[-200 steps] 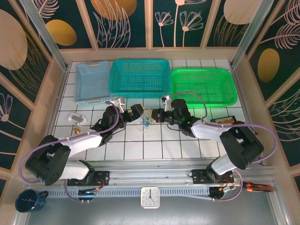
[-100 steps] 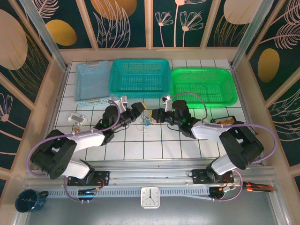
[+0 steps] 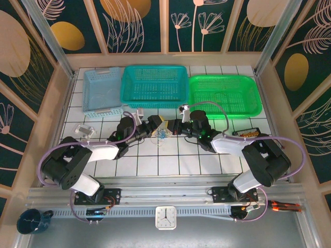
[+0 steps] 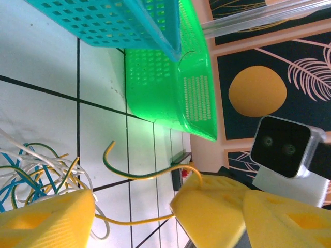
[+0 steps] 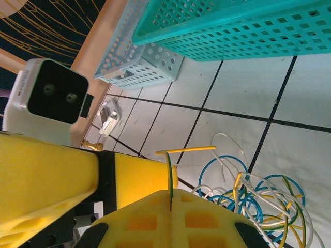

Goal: Untangle the cables

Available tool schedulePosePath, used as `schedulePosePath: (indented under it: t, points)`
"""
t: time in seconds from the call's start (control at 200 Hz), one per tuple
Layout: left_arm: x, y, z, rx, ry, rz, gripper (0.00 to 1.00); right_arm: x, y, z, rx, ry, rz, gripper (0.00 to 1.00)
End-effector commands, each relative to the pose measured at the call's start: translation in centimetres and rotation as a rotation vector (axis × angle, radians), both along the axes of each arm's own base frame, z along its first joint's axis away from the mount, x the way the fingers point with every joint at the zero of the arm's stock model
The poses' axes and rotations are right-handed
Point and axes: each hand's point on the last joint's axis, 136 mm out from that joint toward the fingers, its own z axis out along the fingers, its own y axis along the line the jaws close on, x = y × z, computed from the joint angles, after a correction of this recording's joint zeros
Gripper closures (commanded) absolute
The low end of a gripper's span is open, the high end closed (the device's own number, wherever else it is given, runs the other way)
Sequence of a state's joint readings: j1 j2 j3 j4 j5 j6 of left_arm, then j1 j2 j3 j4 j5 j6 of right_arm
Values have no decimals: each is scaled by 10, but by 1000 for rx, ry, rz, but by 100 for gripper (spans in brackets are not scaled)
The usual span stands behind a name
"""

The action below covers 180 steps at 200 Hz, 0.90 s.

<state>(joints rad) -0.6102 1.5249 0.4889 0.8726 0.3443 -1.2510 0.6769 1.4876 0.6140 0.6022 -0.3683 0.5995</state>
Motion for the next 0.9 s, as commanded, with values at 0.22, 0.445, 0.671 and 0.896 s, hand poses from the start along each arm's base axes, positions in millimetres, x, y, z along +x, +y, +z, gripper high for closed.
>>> schedulePosePath:
  t: [0.22,0.445,0.671,0.896]
  points:
    - [21,-15,26,-45,-82,10,39,-7,0,2,12,-59,28,100]
    - [27,-13,24,-12,-96,32,53,-13,-3,-3,21,-60,40,100]
    - [31,-13,28,13,-117,37,73,-14,-4,-9,14,-52,39,100]
    - [32,-15,41,1,-174,32,89,-14,-4,-13,8,-46,38,100]
